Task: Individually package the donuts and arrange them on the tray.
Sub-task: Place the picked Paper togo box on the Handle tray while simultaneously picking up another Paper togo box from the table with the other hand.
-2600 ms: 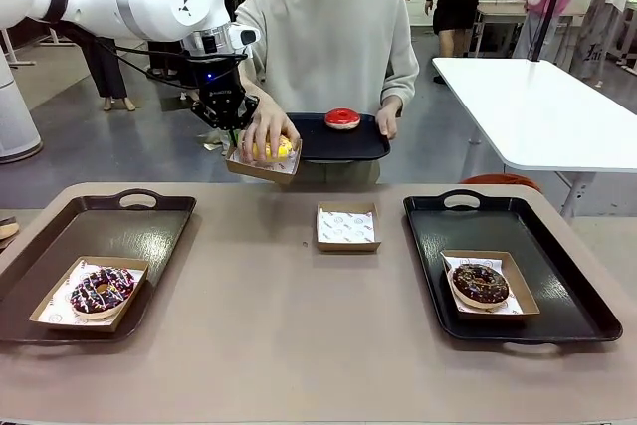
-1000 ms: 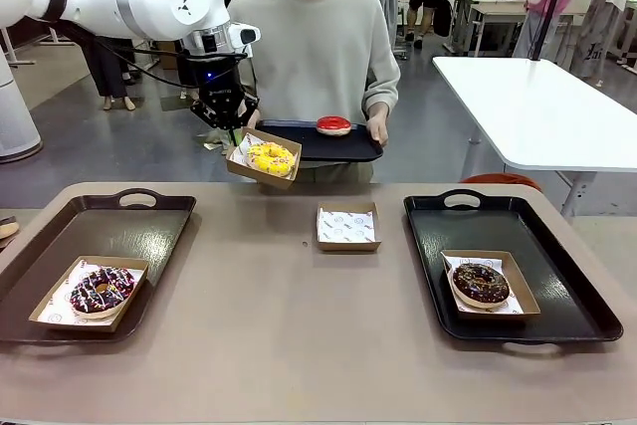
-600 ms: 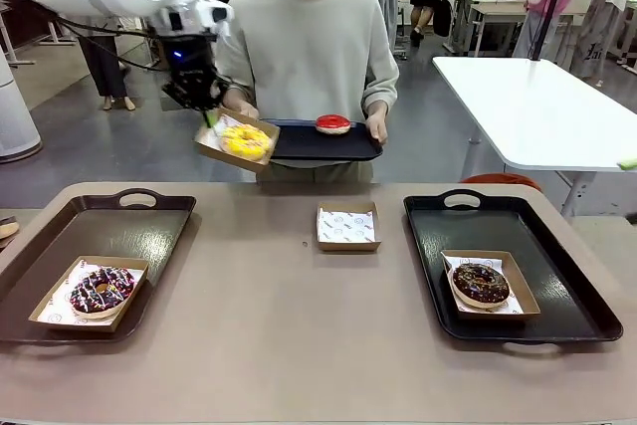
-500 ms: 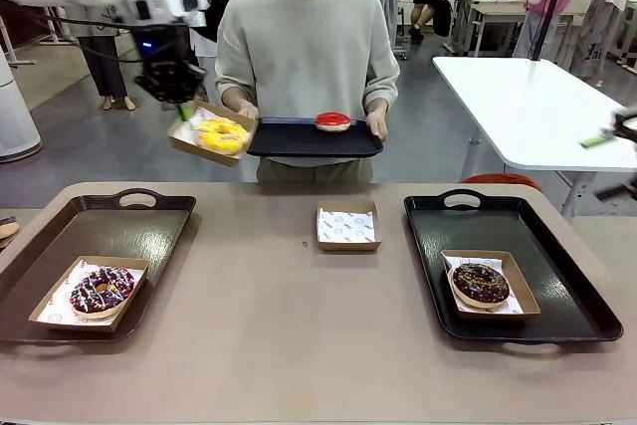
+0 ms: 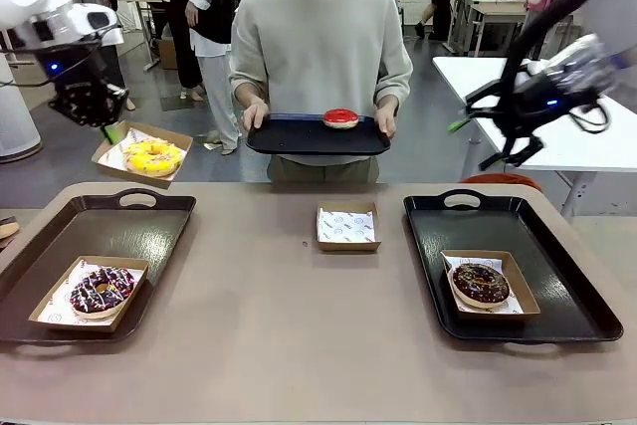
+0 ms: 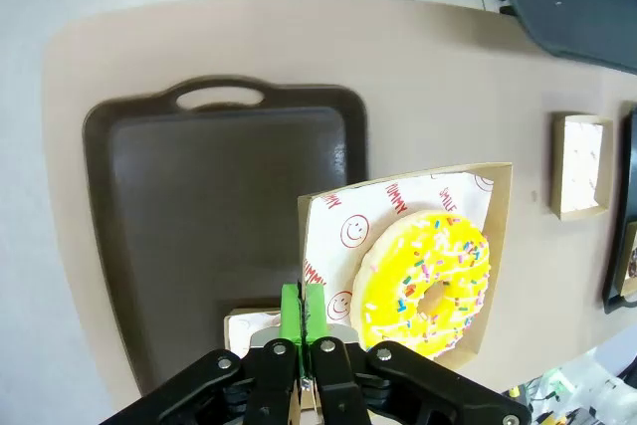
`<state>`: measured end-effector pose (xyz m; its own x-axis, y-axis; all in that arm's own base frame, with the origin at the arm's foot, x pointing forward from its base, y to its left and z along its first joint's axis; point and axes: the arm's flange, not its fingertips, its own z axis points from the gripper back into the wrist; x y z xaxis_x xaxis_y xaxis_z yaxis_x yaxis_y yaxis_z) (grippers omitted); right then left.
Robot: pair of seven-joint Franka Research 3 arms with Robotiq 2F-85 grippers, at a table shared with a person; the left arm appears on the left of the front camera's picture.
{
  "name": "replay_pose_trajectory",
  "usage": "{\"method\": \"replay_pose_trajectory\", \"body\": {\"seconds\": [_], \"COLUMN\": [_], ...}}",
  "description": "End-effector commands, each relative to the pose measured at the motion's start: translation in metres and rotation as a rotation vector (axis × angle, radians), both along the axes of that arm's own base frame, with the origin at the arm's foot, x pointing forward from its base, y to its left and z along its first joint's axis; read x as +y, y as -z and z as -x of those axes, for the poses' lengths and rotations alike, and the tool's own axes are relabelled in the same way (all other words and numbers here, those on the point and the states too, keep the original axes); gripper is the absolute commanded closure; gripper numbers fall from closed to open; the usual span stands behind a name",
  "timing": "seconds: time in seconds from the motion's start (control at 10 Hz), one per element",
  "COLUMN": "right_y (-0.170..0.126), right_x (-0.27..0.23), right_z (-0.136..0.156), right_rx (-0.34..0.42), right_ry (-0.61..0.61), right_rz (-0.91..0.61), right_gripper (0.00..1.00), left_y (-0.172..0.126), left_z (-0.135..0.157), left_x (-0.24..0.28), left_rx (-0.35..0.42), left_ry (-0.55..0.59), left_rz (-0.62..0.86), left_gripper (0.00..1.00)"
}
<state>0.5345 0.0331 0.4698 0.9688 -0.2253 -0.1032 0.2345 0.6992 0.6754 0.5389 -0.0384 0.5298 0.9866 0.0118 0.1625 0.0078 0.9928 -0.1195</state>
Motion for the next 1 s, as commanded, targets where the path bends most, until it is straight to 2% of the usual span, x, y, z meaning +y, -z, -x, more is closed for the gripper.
{"method": "replay_pose_trajectory", "body": {"seconds": [0.0, 0.2, 0.4, 0.7, 0.9], "right_y": [0.017, 0.041, 0.059, 0.086, 0.089], "right_x": [0.038, 0.086, 0.119, 0.148, 0.152], "right_z": [-0.021, -0.026, -0.028, -0.029, -0.023], "right_rx": [0.033, 0.007, -0.006, 0.007, 0.014], "right_ry": [-0.024, -0.071, -0.120, -0.167, -0.201], "right_rz": [0.143, 0.266, 0.306, 0.343, 0.339], "right_gripper": [0.00, 0.00, 0.00, 0.00, 0.00], "left_y": [0.016, 0.033, 0.044, 0.055, 0.050], "left_z": [0.020, 0.026, 0.028, 0.030, 0.027], "left_x": [0.019, 0.038, 0.048, 0.058, 0.050], "left_rx": [-0.027, 0.007, 0.039, 0.049, 0.060], "left_ry": [-0.001, -0.030, -0.020, -0.059, -0.048], "left_rz": [0.025, -0.015, -0.049, -0.055, -0.042], "left_gripper": [0.99, 0.99, 0.99, 0.99, 0.99]}}
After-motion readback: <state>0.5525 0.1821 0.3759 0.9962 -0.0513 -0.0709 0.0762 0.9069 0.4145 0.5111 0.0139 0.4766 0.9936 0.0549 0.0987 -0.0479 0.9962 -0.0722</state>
